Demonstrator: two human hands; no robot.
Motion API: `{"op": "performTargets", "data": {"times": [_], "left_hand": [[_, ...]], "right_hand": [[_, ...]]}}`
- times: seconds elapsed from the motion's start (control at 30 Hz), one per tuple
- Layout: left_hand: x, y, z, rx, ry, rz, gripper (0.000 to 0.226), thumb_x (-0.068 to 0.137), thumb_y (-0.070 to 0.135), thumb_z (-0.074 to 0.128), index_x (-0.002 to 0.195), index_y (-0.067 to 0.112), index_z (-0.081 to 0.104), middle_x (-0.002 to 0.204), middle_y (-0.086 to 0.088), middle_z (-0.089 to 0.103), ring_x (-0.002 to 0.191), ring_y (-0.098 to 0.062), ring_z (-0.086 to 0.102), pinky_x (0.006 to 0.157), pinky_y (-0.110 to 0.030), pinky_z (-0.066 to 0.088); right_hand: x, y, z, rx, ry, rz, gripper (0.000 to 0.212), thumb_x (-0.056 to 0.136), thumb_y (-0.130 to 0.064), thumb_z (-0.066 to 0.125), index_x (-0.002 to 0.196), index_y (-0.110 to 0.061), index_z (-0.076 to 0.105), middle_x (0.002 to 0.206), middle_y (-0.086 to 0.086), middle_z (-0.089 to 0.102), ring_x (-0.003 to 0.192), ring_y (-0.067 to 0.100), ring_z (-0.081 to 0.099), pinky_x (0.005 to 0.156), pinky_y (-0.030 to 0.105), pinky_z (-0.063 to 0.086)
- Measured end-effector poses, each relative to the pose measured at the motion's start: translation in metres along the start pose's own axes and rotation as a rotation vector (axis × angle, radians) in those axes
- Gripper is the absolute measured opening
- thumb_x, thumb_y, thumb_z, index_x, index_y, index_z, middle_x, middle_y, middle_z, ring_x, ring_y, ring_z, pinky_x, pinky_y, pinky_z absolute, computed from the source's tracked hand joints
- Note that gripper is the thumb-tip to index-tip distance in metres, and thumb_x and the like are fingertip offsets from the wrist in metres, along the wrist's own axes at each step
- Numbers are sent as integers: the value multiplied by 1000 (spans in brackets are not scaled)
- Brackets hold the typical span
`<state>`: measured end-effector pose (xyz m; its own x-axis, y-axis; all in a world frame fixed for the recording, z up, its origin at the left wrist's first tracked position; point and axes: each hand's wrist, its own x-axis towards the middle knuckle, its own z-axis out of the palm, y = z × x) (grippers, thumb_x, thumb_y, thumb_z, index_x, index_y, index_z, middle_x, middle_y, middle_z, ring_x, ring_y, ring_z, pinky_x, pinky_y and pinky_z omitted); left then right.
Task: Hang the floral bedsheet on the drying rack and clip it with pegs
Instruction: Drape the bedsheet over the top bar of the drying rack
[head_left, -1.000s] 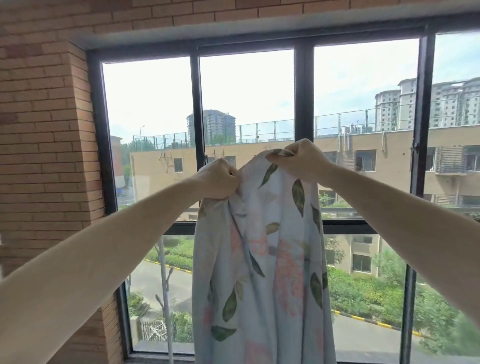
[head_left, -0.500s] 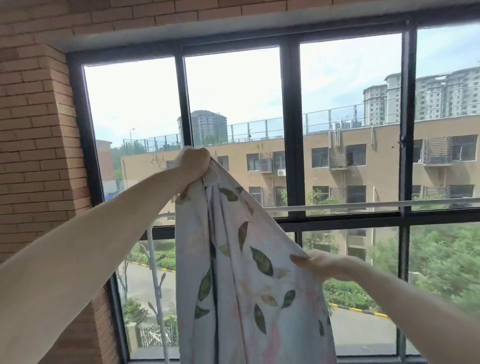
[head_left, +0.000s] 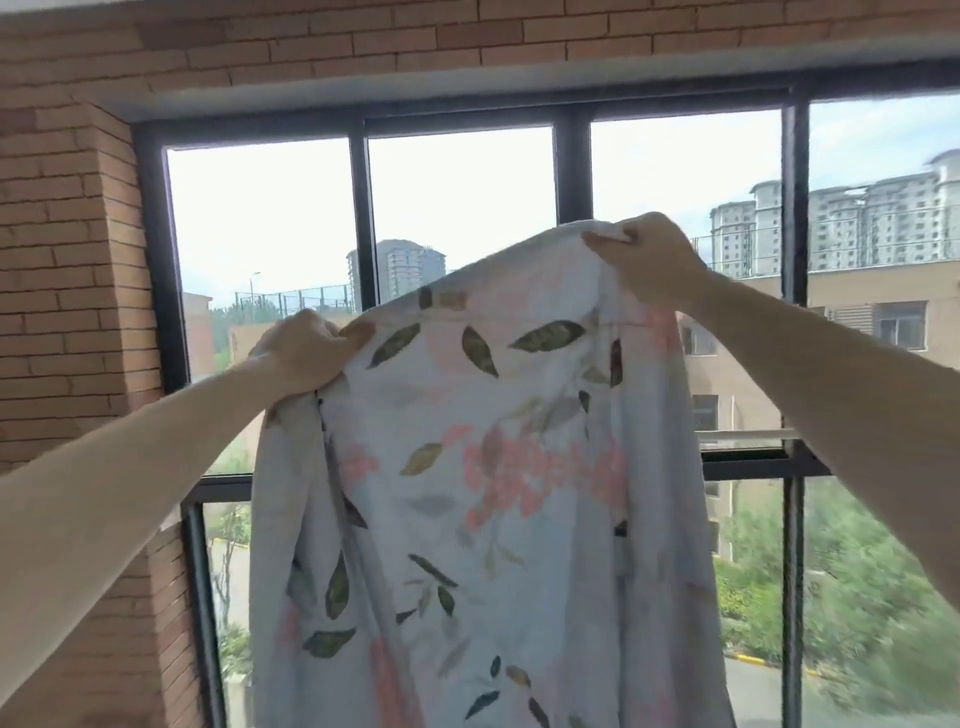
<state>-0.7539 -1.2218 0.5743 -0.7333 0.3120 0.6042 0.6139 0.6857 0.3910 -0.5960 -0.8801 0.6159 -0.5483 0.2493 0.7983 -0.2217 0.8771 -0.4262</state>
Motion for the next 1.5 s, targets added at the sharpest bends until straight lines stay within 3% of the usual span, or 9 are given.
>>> {"op": "performTargets", "data": {"times": [0.13,0.37,0.63,0.9,1.0,1.1,1.17,1.3,1.5], "left_hand": [[4,0,-10,-10,67,29,62,100,56,51,52,19,39,50,-6,41,50,-21,42,53,-28,32],[-2,-5,-14,20,51,71,21,104,25,45,93,17,61,90,-6,63,83,-25,58,67,-33,42],[-28,33,0,-87,-115,283,63,90,-3,38,122,39,73,151,13,52,137,-11,51,113,-31,42],[-51,102,34,-342,-206,236,49,92,58,55,59,22,54,67,2,53,63,-16,49,63,-31,41],[-53,112,46,-310,-201,145,57,73,80,65,83,24,70,80,8,65,72,-11,60,67,-28,53],[-51,111,52,-218,-198,106,47,73,66,73,102,28,76,100,8,69,93,-11,64,79,-33,59],[-46,103,53,-212,-183,109,18,89,35,67,93,25,81,96,7,72,93,-12,64,73,-29,58],[-37,77,47,-212,-157,88,39,83,5,49,60,23,76,76,6,74,85,-15,66,65,-25,50],[-38,74,51,-282,-115,64,46,94,52,59,83,11,76,56,9,60,54,-14,48,53,-23,36]], "right_hand": [[-6,1,15,-190,-295,17,58,99,-49,61,56,-15,44,44,-6,35,34,6,32,46,25,31],[-21,10,7,-82,-185,32,58,102,-44,59,57,-15,36,44,-6,27,32,5,23,37,16,21],[-22,-12,39,11,-221,18,55,101,-48,60,63,-10,45,47,-3,28,35,9,25,39,18,24],[-22,-49,71,116,-220,-1,54,98,-41,66,56,-8,52,47,-1,37,40,11,33,42,19,29],[-23,-59,79,138,-209,-2,50,95,-38,68,69,5,68,54,7,49,48,13,42,49,21,37],[-26,-58,79,123,-196,-7,56,94,-43,70,65,5,65,53,7,48,45,11,42,47,19,37],[-28,-51,74,117,-199,11,56,93,-43,73,54,-10,50,47,-1,37,37,7,32,40,17,29],[-30,-28,59,138,-220,79,53,91,-49,74,59,-12,54,48,-5,36,37,10,31,39,20,27],[-36,-20,61,150,-205,60,54,89,-45,77,55,-14,49,41,-11,37,35,7,34,38,18,30]]}}
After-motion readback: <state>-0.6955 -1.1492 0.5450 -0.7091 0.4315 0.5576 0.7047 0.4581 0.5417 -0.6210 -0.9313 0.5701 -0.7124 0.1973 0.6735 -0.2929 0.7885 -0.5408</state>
